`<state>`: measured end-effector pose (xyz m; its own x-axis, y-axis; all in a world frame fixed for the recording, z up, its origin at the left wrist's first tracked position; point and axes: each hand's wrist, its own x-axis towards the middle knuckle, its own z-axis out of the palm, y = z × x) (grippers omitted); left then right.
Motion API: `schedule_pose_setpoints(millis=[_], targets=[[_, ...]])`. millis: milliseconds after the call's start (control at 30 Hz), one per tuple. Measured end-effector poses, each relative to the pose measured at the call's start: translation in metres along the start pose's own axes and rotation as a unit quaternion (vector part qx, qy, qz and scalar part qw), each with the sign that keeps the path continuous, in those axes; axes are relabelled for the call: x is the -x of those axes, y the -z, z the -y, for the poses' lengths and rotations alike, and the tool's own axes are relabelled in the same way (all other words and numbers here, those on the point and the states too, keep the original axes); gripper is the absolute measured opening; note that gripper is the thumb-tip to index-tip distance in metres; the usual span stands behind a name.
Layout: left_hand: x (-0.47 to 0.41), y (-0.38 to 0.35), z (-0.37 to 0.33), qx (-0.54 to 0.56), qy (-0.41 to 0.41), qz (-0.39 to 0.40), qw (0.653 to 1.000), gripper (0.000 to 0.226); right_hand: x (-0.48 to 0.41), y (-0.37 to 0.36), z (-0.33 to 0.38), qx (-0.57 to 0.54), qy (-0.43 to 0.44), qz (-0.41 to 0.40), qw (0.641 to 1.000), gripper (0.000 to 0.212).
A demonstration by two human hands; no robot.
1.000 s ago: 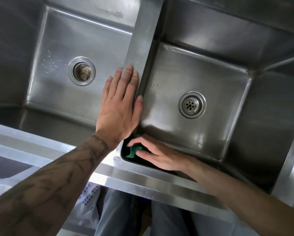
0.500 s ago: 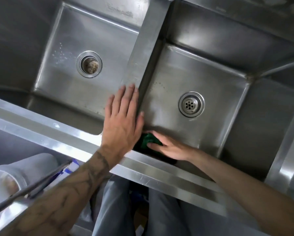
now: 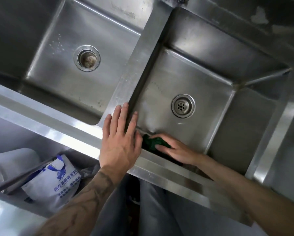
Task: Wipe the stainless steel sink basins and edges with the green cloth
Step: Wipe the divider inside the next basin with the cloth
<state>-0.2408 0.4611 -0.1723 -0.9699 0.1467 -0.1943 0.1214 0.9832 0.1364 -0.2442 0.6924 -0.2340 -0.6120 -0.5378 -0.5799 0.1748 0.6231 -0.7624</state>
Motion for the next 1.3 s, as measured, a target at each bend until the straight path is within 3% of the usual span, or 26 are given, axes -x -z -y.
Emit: schedule_pose_setpoints(millis=[167,367,500,633,833,933,1100,1200,1300], targets=[[0.001,0.003,-0.001,-0.004,0.002,0.001,1.0,0.06,-0.017,-0.006,-0.031,0.053,-0.075,0.014,0.996,0.037],[0.008,0.0,-0.022,0.001,0.043,-0.004,0.999,0.059,0.04,0.01,-0.015,-0.025,-0.042,0.009,0.999,0.031],[0.02,-0.005,-0.058,-0.001,0.031,0.024,0.999,0.059,0.032,0.005,-0.047,0.022,-0.006,-0.002,1.0,0.033],[0.027,-0.012,-0.078,-0.002,0.028,0.033,0.999,0.058,0.024,0.002,-0.087,0.058,-0.072,0.035,0.995,0.043],[0.027,-0.01,-0.079,0.015,0.045,0.045,0.998,0.057,0.071,0.017,-0.052,0.008,-0.026,0.009,1.0,0.034],[0.026,-0.009,-0.079,0.016,0.042,0.041,0.998,0.055,0.062,0.011,-0.068,0.047,-0.005,-0.007,0.999,0.034],[0.026,-0.012,-0.079,0.016,0.046,0.043,0.998,0.052,0.044,0.006,-0.093,0.065,-0.085,0.003,0.994,0.032],[0.025,-0.013,-0.078,0.021,0.048,0.04,0.998,0.051,0.074,0.013,-0.071,0.022,-0.051,-0.027,0.998,0.032],[0.025,-0.014,-0.079,0.025,0.052,0.039,0.998,0.05,0.095,0.022,-0.068,-0.009,-0.054,0.011,0.998,0.033]])
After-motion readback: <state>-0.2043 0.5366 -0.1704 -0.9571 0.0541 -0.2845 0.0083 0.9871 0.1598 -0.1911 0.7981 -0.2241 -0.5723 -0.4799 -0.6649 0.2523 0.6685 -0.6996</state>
